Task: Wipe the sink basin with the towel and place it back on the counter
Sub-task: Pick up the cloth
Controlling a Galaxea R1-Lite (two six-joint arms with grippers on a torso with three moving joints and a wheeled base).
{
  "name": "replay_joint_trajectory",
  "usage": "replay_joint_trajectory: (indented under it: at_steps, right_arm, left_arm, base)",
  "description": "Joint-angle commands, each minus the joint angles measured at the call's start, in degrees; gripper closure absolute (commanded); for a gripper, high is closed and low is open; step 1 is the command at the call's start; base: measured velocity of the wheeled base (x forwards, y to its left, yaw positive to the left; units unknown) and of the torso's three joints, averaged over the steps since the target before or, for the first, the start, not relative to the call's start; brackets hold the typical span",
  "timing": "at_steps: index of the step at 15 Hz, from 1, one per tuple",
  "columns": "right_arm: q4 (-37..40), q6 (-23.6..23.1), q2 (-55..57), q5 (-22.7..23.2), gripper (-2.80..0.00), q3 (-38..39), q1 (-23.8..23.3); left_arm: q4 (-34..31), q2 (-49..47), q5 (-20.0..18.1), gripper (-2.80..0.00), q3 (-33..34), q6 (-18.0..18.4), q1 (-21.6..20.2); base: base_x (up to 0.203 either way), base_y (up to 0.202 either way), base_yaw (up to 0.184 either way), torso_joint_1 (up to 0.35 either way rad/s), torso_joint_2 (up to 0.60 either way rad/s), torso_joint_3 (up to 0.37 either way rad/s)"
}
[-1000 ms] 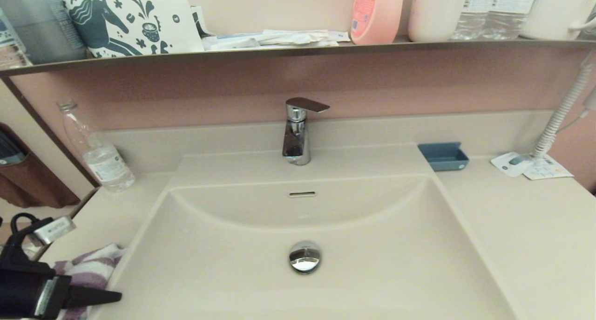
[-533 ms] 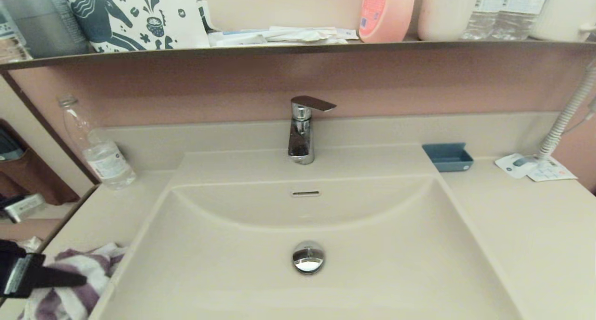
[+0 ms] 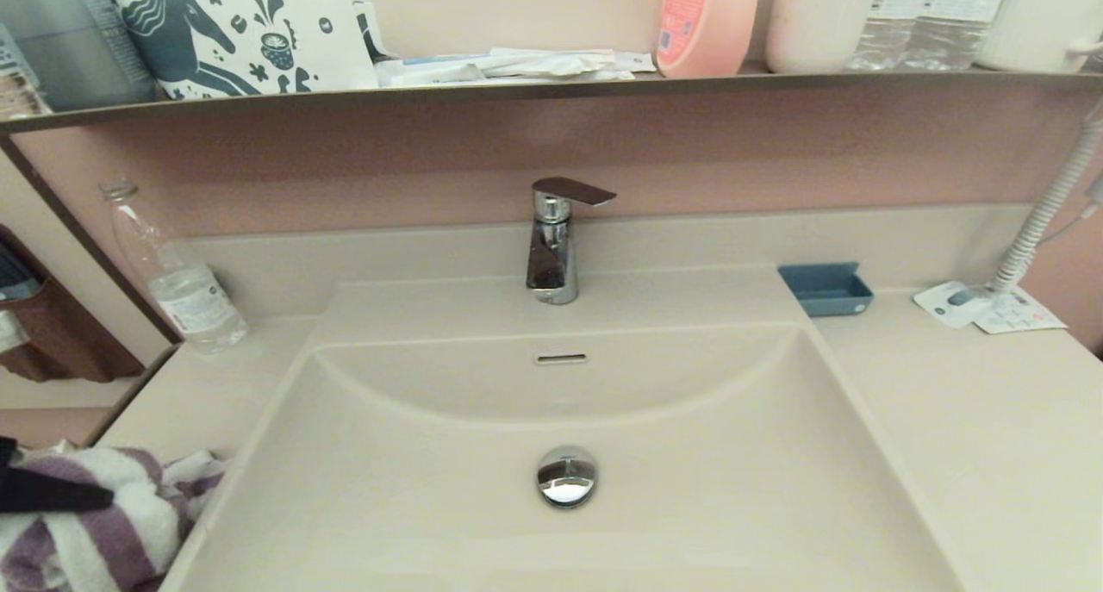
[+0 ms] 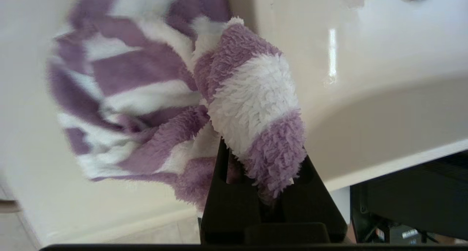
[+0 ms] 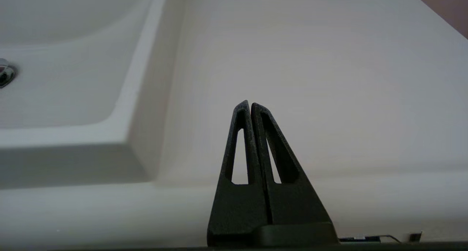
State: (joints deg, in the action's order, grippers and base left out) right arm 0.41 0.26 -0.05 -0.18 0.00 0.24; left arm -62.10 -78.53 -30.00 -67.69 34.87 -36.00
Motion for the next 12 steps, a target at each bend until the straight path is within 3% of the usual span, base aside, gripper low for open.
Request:
replay_joint_trajectory:
  at_steps: [1, 5, 8, 10, 12]
  right_arm:
    - [0.0, 0.0, 0.0, 0.0, 0.00, 0.0, 0.0]
    - [0.0, 0.0, 0.0, 0.0, 0.00, 0.0, 0.0]
    - [0.0, 0.0, 0.0, 0.0, 0.00, 0.0, 0.0]
    - [0.0, 0.0, 0.0, 0.0, 0.00, 0.0, 0.0]
    - [0.0, 0.0, 0.0, 0.0, 0.00, 0.0, 0.0]
  left_arm:
    - [-0.3, 2.6, -1.2, 0.00, -0.5, -1.1, 0.4]
    - [-0.1, 2.8, -9.1, 0.00, -8.2, -11.6, 1.3]
    - [0.1, 5.3, -10.7, 0.00, -14.9, -19.0, 3.1]
    - [0.1, 5.9, -10.6, 0.00, -21.0, -28.8, 5.0]
    - [0.0, 6.0, -10.3, 0.00, -27.4, -41.6, 8.1]
  base:
    - [0.000, 0.000, 0.000, 0.000, 0.00, 0.000]
    - [0.000, 0.000, 0.000, 0.000, 0.00, 0.000]
    - [0.000, 0.000, 0.000, 0.000, 0.00, 0.000]
    - [0.000, 0.000, 0.000, 0.000, 0.00, 0.000]
    - [0.000, 0.000, 0.000, 0.000, 0.00, 0.000]
